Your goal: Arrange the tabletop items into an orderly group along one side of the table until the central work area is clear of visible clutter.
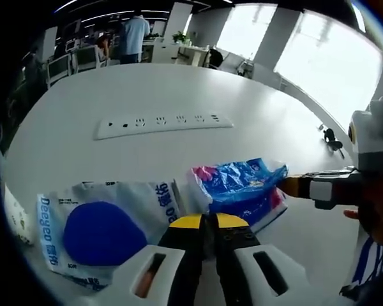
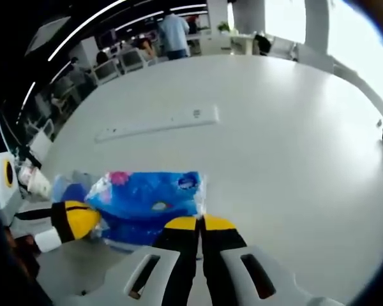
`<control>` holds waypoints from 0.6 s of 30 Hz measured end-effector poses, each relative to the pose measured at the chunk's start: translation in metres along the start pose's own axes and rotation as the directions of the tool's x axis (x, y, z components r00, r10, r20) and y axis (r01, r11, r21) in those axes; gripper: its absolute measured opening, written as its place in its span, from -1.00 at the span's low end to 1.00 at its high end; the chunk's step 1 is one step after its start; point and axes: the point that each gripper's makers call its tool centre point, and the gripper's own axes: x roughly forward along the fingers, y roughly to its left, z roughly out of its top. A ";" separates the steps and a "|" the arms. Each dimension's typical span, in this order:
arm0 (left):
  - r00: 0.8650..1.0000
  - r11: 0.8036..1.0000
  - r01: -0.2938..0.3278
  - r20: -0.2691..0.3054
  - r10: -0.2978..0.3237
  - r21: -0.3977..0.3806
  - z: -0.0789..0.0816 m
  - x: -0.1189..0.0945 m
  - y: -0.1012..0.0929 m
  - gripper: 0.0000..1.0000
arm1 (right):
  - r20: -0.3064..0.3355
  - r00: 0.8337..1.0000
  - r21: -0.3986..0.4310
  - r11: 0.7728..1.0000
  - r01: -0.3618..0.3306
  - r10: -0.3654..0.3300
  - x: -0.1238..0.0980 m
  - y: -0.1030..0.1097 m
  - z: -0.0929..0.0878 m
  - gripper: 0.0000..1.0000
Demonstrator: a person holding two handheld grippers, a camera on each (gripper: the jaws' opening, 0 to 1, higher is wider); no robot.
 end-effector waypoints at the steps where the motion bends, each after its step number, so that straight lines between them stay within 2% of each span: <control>1: 1.000 1.000 0.000 0.000 0.000 -0.002 0.000 0.000 0.000 -0.91 | 0.001 1.000 0.001 1.000 -0.002 0.002 0.000 0.000 0.000 -1.00; 9: 1.000 1.000 0.002 -0.007 -0.002 -0.007 -0.002 -0.002 0.000 -0.82 | 0.002 1.000 0.008 1.000 -0.001 0.001 0.000 0.001 0.001 -1.00; 18: 1.000 1.000 0.001 0.002 -0.001 -0.007 0.001 -0.004 0.001 -0.85 | 0.003 1.000 0.016 1.000 -0.009 0.009 0.001 0.001 0.001 -0.98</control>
